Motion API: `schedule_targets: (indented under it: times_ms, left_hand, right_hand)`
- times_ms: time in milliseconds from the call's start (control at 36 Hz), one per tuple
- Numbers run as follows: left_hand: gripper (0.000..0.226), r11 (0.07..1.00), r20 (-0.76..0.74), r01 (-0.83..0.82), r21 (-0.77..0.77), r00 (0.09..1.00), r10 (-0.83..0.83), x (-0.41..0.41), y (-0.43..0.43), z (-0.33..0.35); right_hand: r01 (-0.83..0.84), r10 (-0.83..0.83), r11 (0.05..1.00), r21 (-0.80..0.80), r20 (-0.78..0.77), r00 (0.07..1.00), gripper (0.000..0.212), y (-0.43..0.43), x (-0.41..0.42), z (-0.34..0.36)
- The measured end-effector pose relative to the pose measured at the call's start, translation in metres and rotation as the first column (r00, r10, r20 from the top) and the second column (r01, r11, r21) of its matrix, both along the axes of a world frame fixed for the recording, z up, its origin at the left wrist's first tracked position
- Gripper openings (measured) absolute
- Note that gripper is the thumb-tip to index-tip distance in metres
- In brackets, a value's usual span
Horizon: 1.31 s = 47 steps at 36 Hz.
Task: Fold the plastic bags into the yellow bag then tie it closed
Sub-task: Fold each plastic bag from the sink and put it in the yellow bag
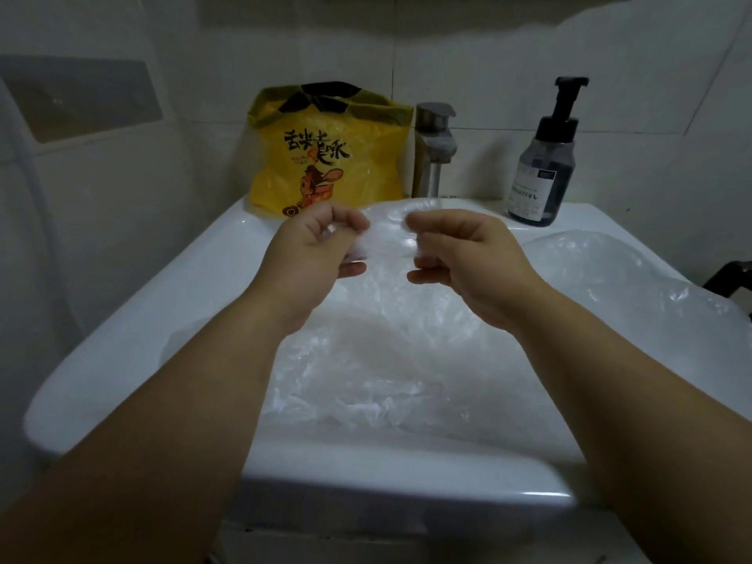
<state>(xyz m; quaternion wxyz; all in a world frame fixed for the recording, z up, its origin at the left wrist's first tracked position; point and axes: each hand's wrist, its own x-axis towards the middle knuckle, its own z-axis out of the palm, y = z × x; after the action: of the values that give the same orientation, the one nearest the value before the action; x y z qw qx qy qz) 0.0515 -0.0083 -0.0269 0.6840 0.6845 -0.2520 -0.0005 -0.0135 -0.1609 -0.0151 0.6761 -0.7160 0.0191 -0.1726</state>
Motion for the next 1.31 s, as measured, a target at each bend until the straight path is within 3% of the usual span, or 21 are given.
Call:
schedule_targets:
  times_ms: [56, 222, 306, 417, 556, 639, 750, 861, 1083, 1111, 1194, 1250, 1306]
  left_hand:
    - [0.025, 1.000, 0.019, -0.017, 0.014, 1.000, 0.017, 0.000, 0.000, 0.001]
    - [0.023, 0.986, 0.155, -0.116, 0.116, 0.983, 0.097, 0.001, 0.005, -0.001]
    - [0.025, 0.971, 0.225, -0.154, 0.183, 0.968, 0.111, 0.001, 0.007, -0.002]
    - [0.024, 0.948, 0.324, -0.215, 0.234, 0.937, 0.133, 0.001, 0.007, -0.004]
    - [0.017, 0.930, 0.413, -0.258, 0.263, 0.901, 0.133, 0.002, 0.008, -0.003]
    - [0.015, 0.970, 0.256, -0.111, 0.217, 0.965, 0.053, 0.003, 0.009, 0.000]
    - [0.015, 0.997, 0.001, 0.062, 0.047, 0.998, -0.062, 0.003, 0.009, 0.004]
    - [0.013, 0.985, -0.081, 0.106, -0.138, 0.990, -0.118, 0.007, 0.011, 0.008]
    - [0.005, 0.942, -0.197, 0.106, -0.317, 0.965, -0.174, 0.002, 0.004, 0.011]
    - [0.019, 0.934, -0.209, 0.139, -0.328, 0.954, -0.215, 0.002, 0.003, 0.011]
    - [0.050, 0.953, -0.238, 0.264, -0.147, 0.926, -0.293, -0.005, -0.002, 0.004]
    - [0.047, 0.943, -0.227, 0.328, 0.054, 0.924, -0.308, -0.014, -0.009, -0.003]
    - [0.037, 0.945, -0.252, 0.316, 0.086, 0.924, -0.286, -0.018, -0.014, -0.004]
  right_hand:
    - [0.007, -0.007, 1.000, 0.010, -0.007, 1.000, 0.022, -0.001, 0.001, -0.001]
    - [0.032, -0.031, 0.994, -0.102, 0.015, 0.999, 0.057, -0.004, 0.001, -0.002]
    - [0.075, -0.071, 0.967, -0.245, 0.025, 0.997, 0.058, -0.006, 0.000, -0.003]
    - [0.136, -0.121, 0.876, -0.462, 0.061, 0.991, 0.046, -0.008, 0.000, -0.007]
    - [0.185, -0.149, 0.758, -0.626, 0.110, 0.983, 0.015, -0.008, -0.001, -0.006]
    - [0.172, -0.132, 0.701, -0.692, 0.111, 0.985, 0.004, -0.009, -0.002, -0.003]
    - [0.048, -0.061, 0.802, -0.595, -0.002, 0.998, 0.008, -0.010, -0.005, 0.000]
    - [-0.016, 0.021, 0.927, -0.375, 0.009, 1.000, 0.009, -0.010, -0.005, 0.002]
    - [-0.127, 0.111, 0.967, -0.223, -0.083, 0.990, 0.015, 0.001, -0.008, 0.003]
    - [-0.120, 0.103, 0.970, -0.210, -0.087, 0.991, 0.015, 0.004, -0.006, 0.001]
    - [-0.134, 0.120, 0.977, -0.166, -0.096, 0.988, 0.019, 0.016, -0.003, -0.004]
    - [-0.177, 0.163, 0.970, -0.164, -0.096, 0.982, 0.022, 0.022, -0.002, -0.008]
    - [-0.188, 0.171, 0.961, -0.204, -0.096, 0.981, 0.024, 0.024, -0.002, -0.010]
